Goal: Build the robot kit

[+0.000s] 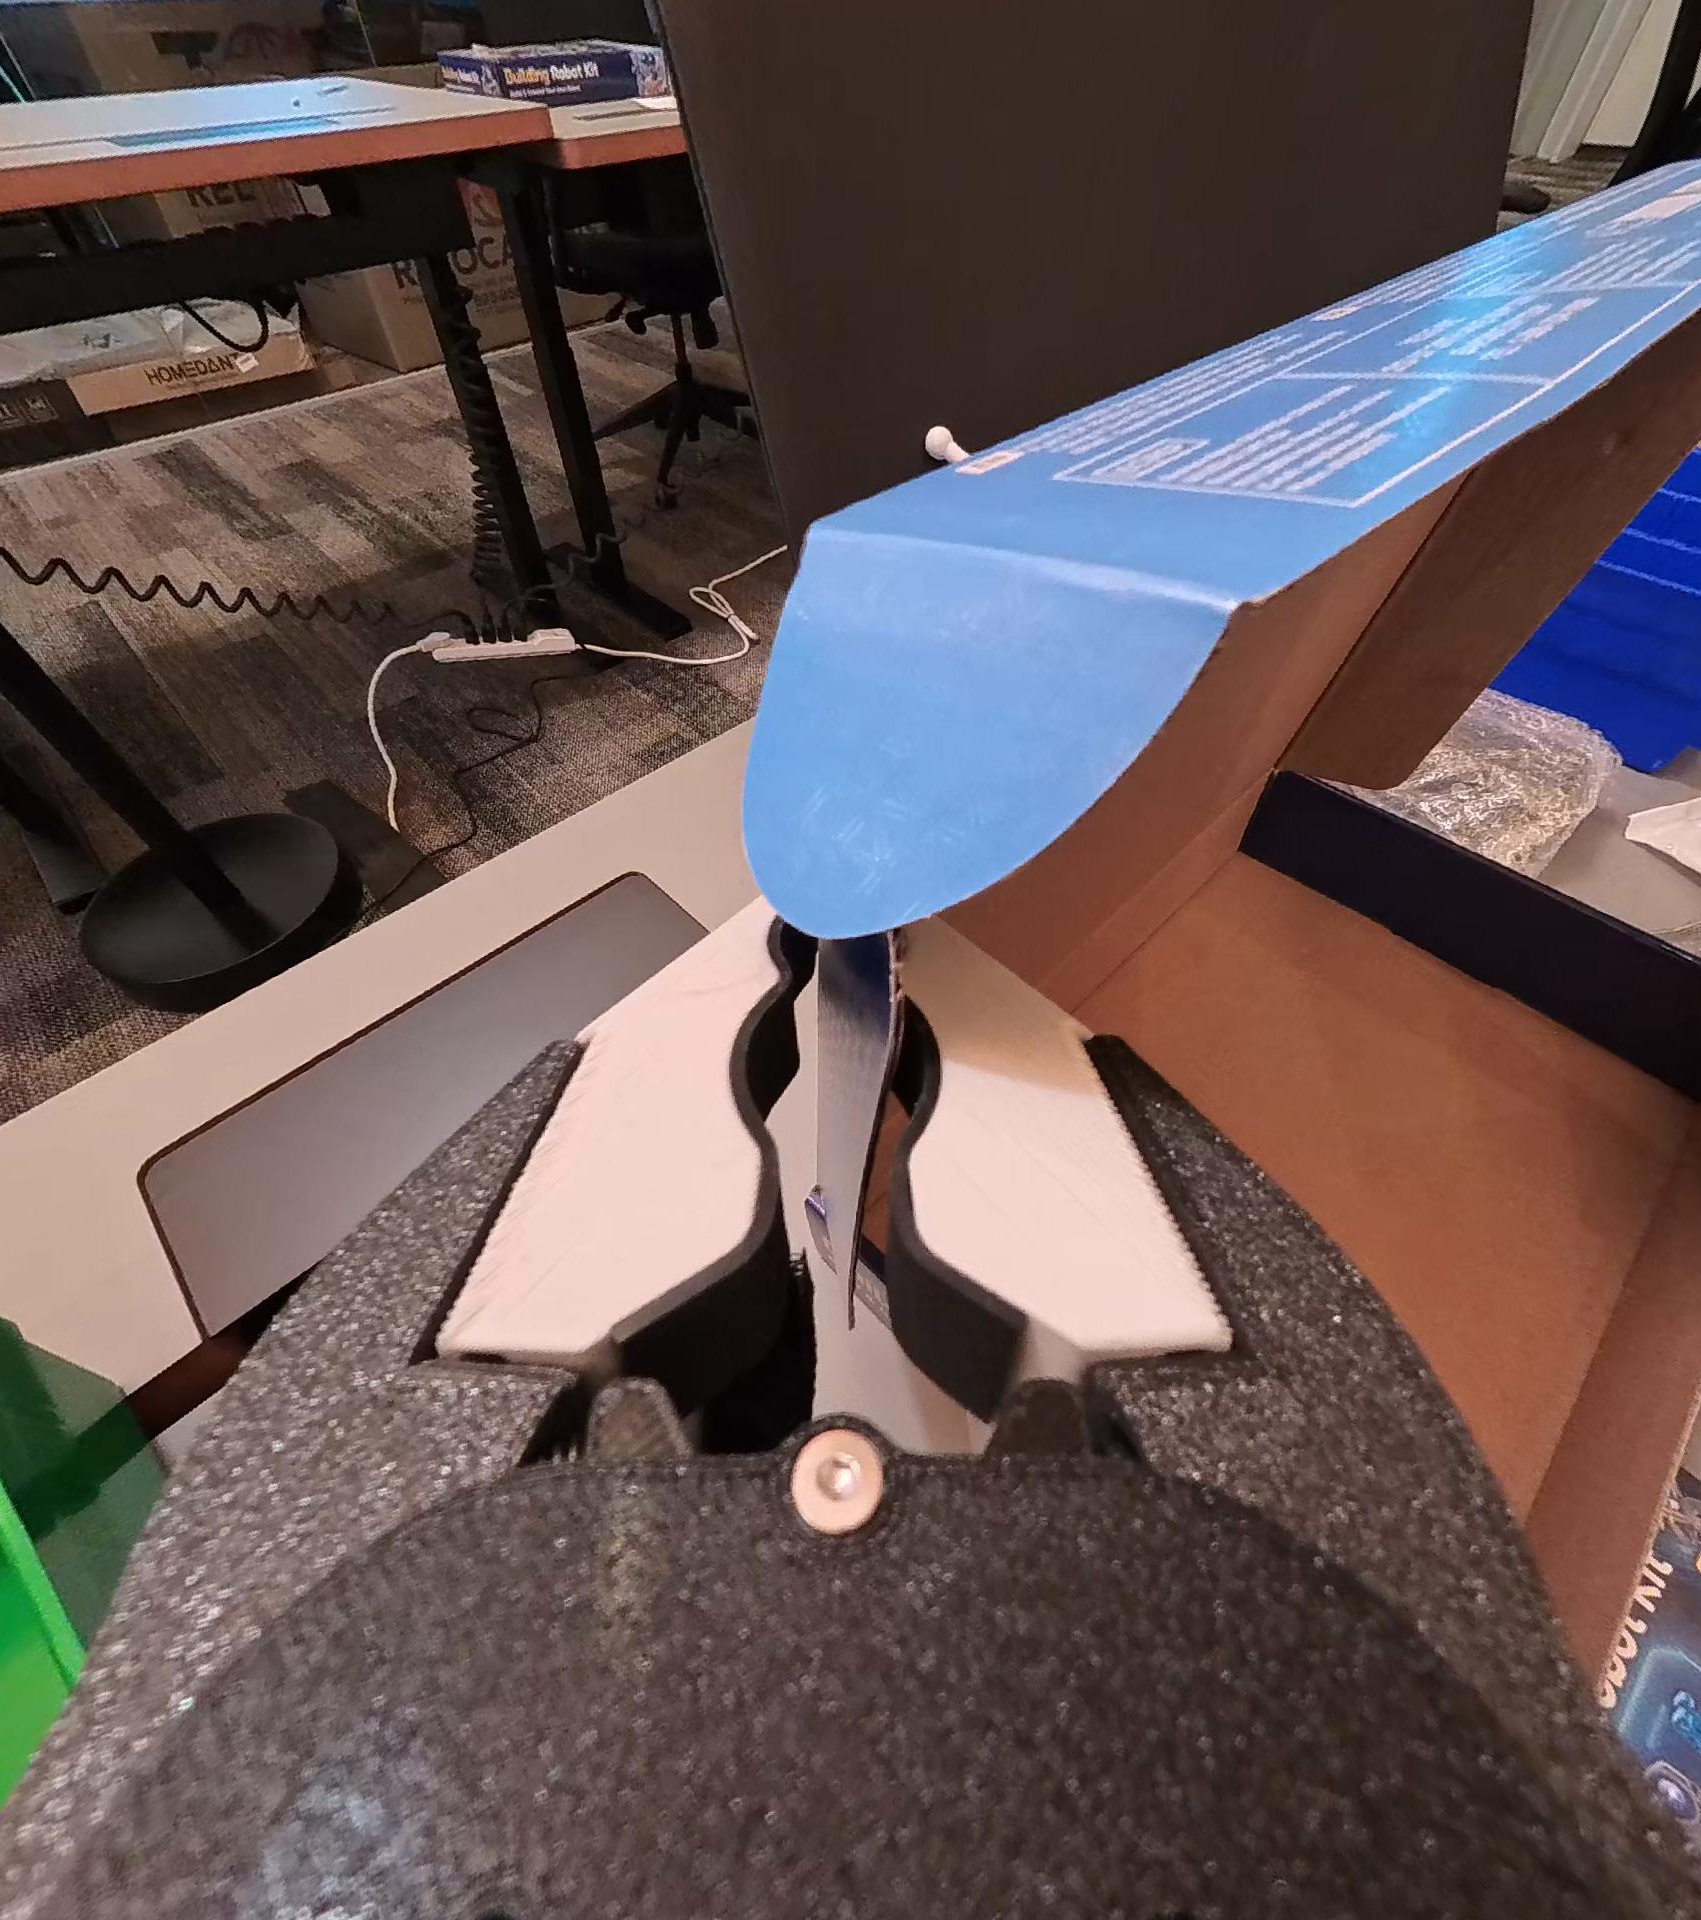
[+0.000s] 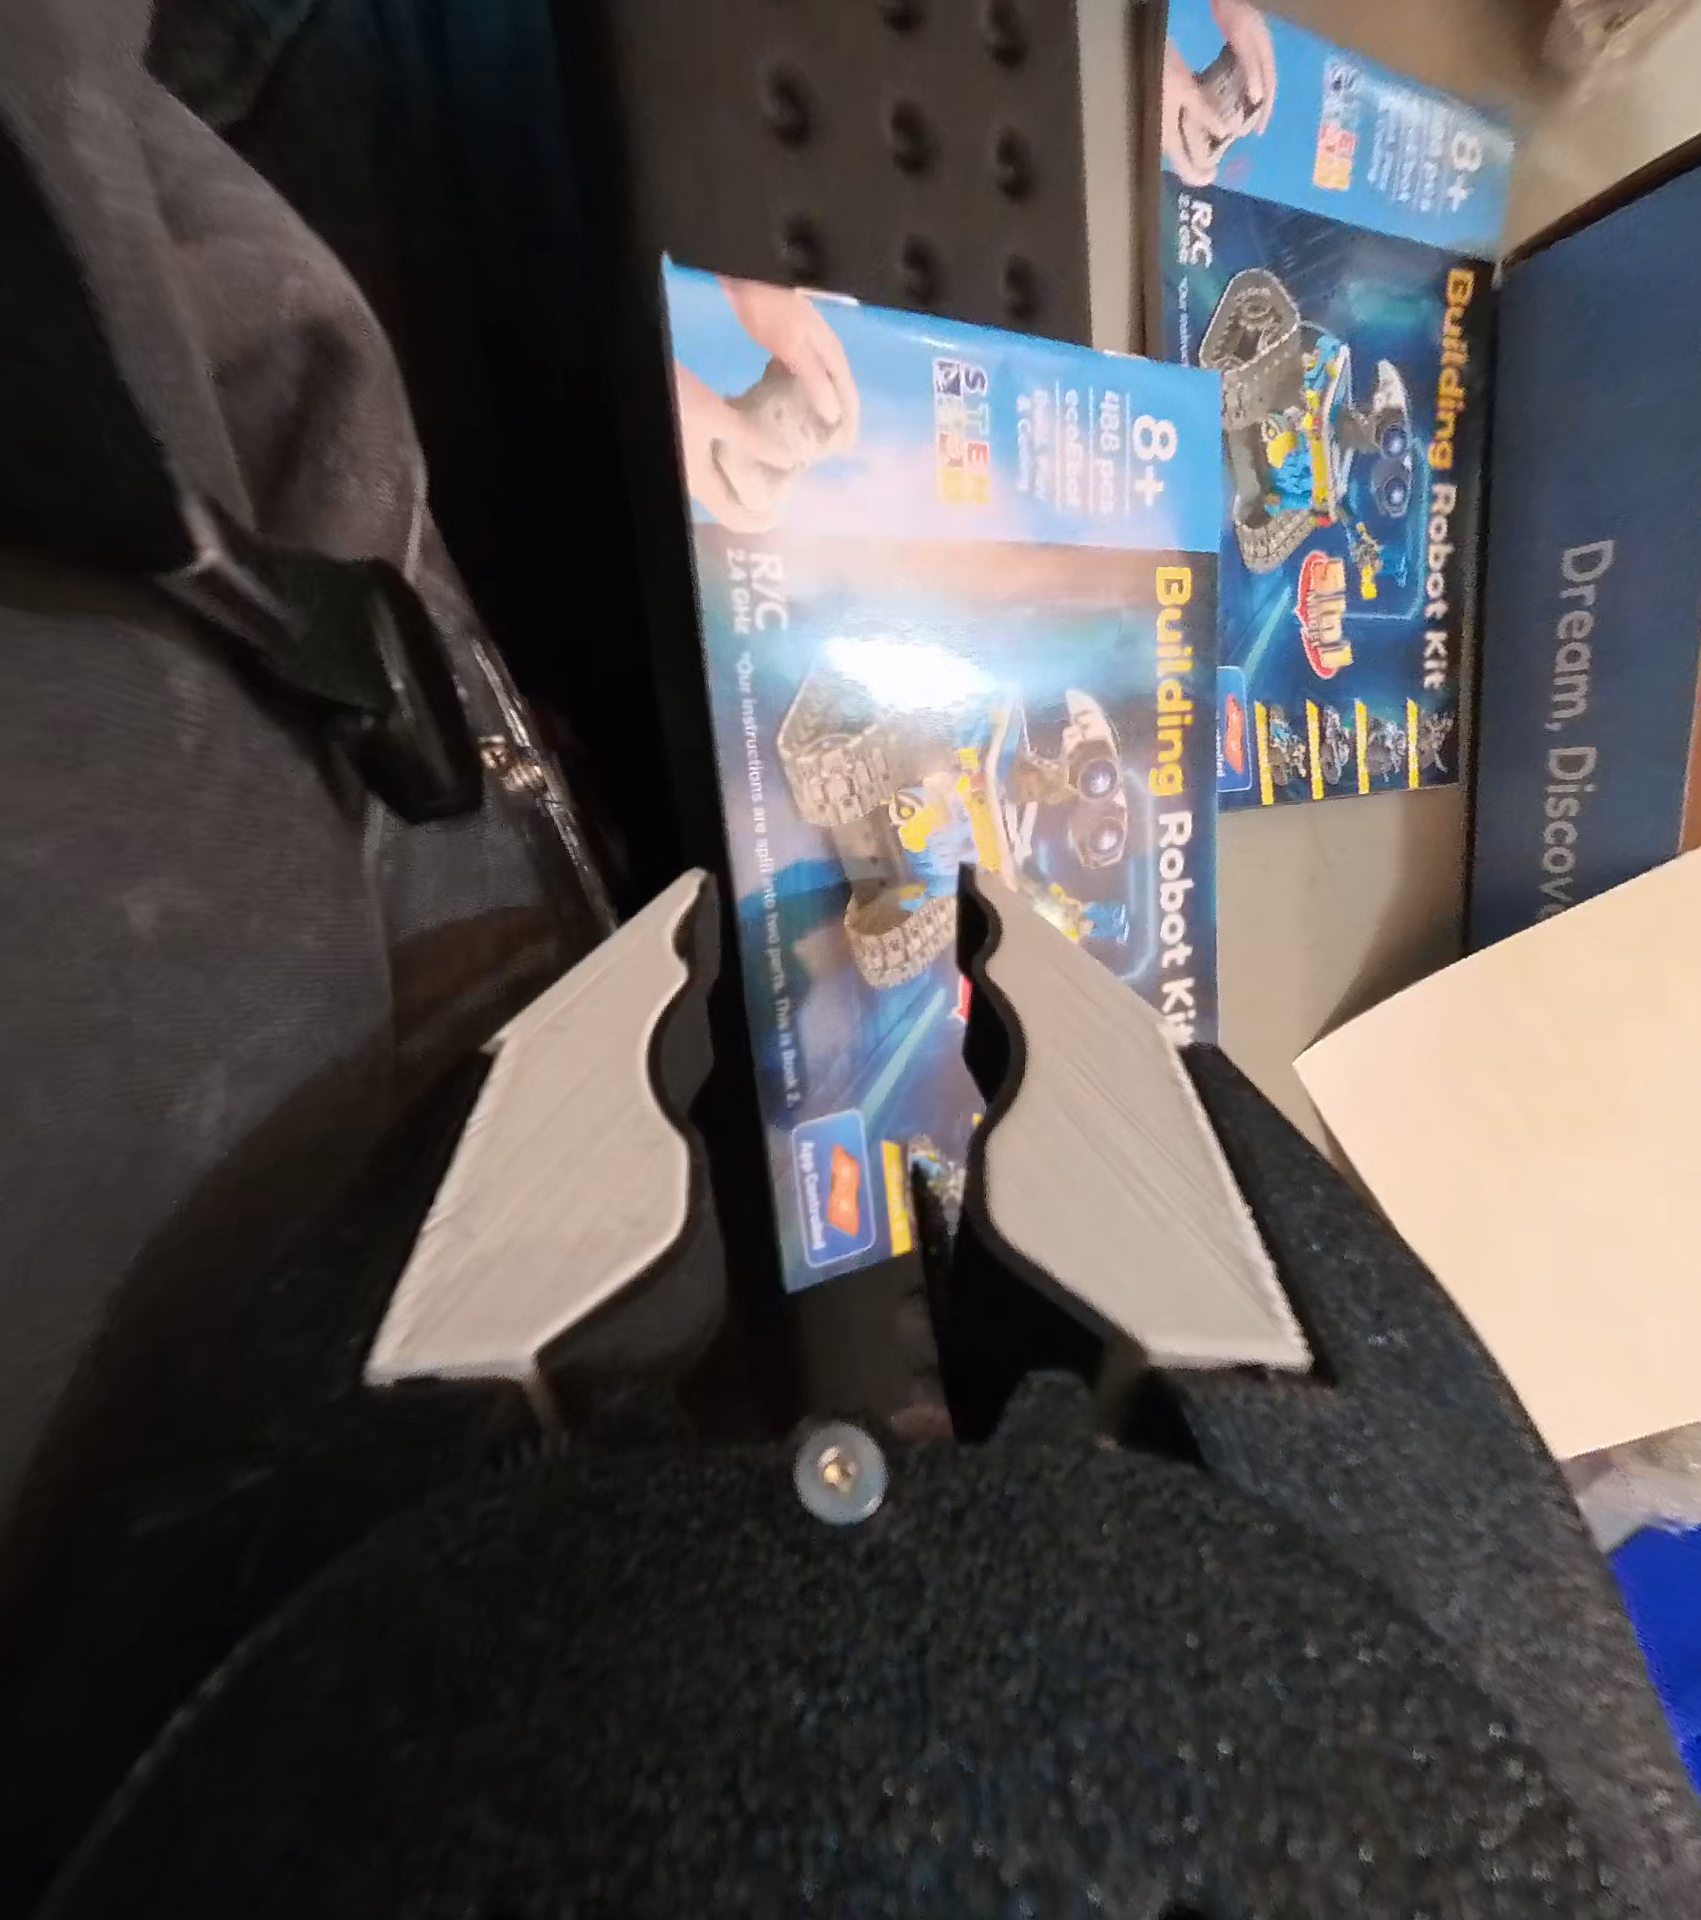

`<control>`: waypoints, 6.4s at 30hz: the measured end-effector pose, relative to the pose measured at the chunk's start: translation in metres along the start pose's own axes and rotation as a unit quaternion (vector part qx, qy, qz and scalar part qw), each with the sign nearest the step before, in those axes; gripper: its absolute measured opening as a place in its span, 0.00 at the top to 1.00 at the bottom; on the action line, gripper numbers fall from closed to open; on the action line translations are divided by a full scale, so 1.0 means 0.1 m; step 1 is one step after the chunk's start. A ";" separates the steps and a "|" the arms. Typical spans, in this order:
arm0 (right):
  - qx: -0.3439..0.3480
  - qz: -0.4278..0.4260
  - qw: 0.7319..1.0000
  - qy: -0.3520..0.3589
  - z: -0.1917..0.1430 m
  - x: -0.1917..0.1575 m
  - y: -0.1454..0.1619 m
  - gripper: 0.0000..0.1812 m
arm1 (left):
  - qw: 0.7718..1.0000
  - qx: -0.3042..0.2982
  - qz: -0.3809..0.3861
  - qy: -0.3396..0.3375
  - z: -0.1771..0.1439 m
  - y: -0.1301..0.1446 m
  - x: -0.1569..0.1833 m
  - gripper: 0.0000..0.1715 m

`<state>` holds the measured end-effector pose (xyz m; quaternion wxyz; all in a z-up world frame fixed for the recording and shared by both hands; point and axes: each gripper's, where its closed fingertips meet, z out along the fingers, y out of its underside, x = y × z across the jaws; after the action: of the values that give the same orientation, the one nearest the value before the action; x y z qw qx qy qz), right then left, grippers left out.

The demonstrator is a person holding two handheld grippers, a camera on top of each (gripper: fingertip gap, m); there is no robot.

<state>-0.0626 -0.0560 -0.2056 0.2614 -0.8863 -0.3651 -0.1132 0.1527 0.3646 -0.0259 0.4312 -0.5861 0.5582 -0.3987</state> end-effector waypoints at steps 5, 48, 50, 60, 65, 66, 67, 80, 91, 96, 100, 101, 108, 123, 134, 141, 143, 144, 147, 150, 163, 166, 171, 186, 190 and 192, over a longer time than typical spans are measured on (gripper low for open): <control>0.003 0.046 0.999 0.006 -0.16 0.06 0.18 0.68 | 1.000 0.000 0.000 0.001 0.00 0.00 0.00 0.96; 0.009 -0.008 0.992 0.123 -0.49 0.31 0.02 1.00 | 1.000 -0.007 0.007 0.004 -0.01 0.02 0.01 0.96; 0.004 0.011 0.988 0.153 -0.62 0.51 0.07 0.99 | 1.000 -0.008 0.008 0.002 -0.01 0.03 0.01 0.96; -0.134 -0.079 0.960 0.231 -0.61 0.93 0.74 0.99 | 1.000 -0.014 -0.006 0.002 -0.05 0.09 0.07 0.94; -0.092 -0.076 0.984 0.134 -0.45 0.47 0.84 0.97 | 0.999 -0.037 -0.008 -0.015 -0.12 0.14 0.13 0.92; -0.084 -0.065 0.988 0.115 -0.42 0.40 0.86 0.95 | 0.999 -0.040 -0.006 -0.021 -0.13 0.13 0.15 0.92; -0.075 -0.047 0.992 0.088 -0.42 0.33 0.87 0.85 | 0.999 -0.043 -0.005 -0.025 -0.15 0.12 0.16 0.92; 0.237 0.377 0.893 -0.069 -0.55 2.67 0.96 0.61 | 0.989 -0.093 0.001 -0.116 -0.48 0.21 0.23 0.80; 0.213 0.416 0.876 -0.118 -0.01 2.95 1.29 0.73 | 0.992 -0.078 -0.012 -0.100 -0.75 0.29 0.40 0.79; 0.219 0.377 0.895 -0.090 -0.28 2.87 1.21 0.99 | 0.992 -0.075 -0.011 -0.105 -0.92 0.38 0.53 0.79; 0.232 0.274 0.933 0.038 -0.92 2.80 1.04 1.00 | 0.992 -0.065 -0.034 -0.101 -1.12 0.42 0.67 0.79; 0.228 0.238 0.941 0.076 -1.08 2.75 0.99 1.00 | 0.992 -0.057 -0.045 -0.099 -1.16 0.40 0.70 0.80; 0.172 0.273 0.935 0.147 -1.09 2.78 1.26 1.00 | 0.989 -0.036 -0.085 -0.116 -1.06 0.36 0.59 0.78; 0.204 0.398 0.876 0.181 0.04 4.07 0.98 0.74 | 0.990 -0.015 -0.093 -0.106 -0.36 0.40 0.53 0.71; 0.120 0.361 0.914 0.141 0.33 3.43 1.22 0.69 | 0.986 -0.131 -0.002 -0.102 -0.70 1.16 0.80 0.74; 0.165 0.318 0.919 0.167 -0.22 2.99 1.30 0.69 | 0.984 -0.089 0.089 -0.125 -1.22 1.20 1.00 0.64; 0.204 0.319 0.913 0.150 -0.32 2.93 1.11 0.68 | 0.989 -0.079 0.085 -0.093 -1.19 1.17 1.18 0.64; 0.220 0.324 0.910 0.133 -0.34 2.89 1.01 0.68 | 0.994 -0.075 0.061 -0.055 -1.16 1.17 1.32 0.64; 0.226 0.355 0.901 0.106 -0.33 2.84 0.94 0.62 | 0.998 -0.066 0.001 -0.018 -1.17 1.18 1.44 0.61; 0.238 0.356 0.898 0.097 -0.36 2.75 0.93 0.68 | 0.998 -0.062 -0.027 -0.012 -1.24 1.23 1.47 0.64; 0.130 0.359 0.922 0.063 -0.11 2.37 1.09 0.80 | 0.971 -0.218 -0.034 -0.086 -1.45 1.77 1.60 0.76; 0.149 0.346 0.921 0.102 -0.26 2.45 1.12 0.76 | 0.979 -0.188 0.002 -0.078 -1.54 1.71 1.61 0.76; 0.086 0.347 0.932 0.066 0.06 2.25 1.49 0.69 | 0.976 -0.123 0.123 -0.133 -1.60 1.64 1.54 0.63; -0.029 0.243 0.967 0.070 -0.60 2.10 1.85 1.00 | 0.806 -0.158 0.535 -0.198 -0.72 1.41 2.05 0.60; -0.029 0.244 0.954 0.169 -1.16 2.32 1.88 1.00 | 0.803 -0.146 0.529 -0.231 -0.61 1.25 1.93 0.63; -0.017 0.228 0.946 0.232 -1.41 2.43 1.79 1.00 | 0.808 -0.150 0.523 -0.225 -0.57 1.25 1.92 0.66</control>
<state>0.2344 -0.0964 -0.0601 0.3426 -0.8993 -0.0810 -0.2595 0.0715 0.1688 -0.1298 0.5949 -0.3358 0.7206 0.1190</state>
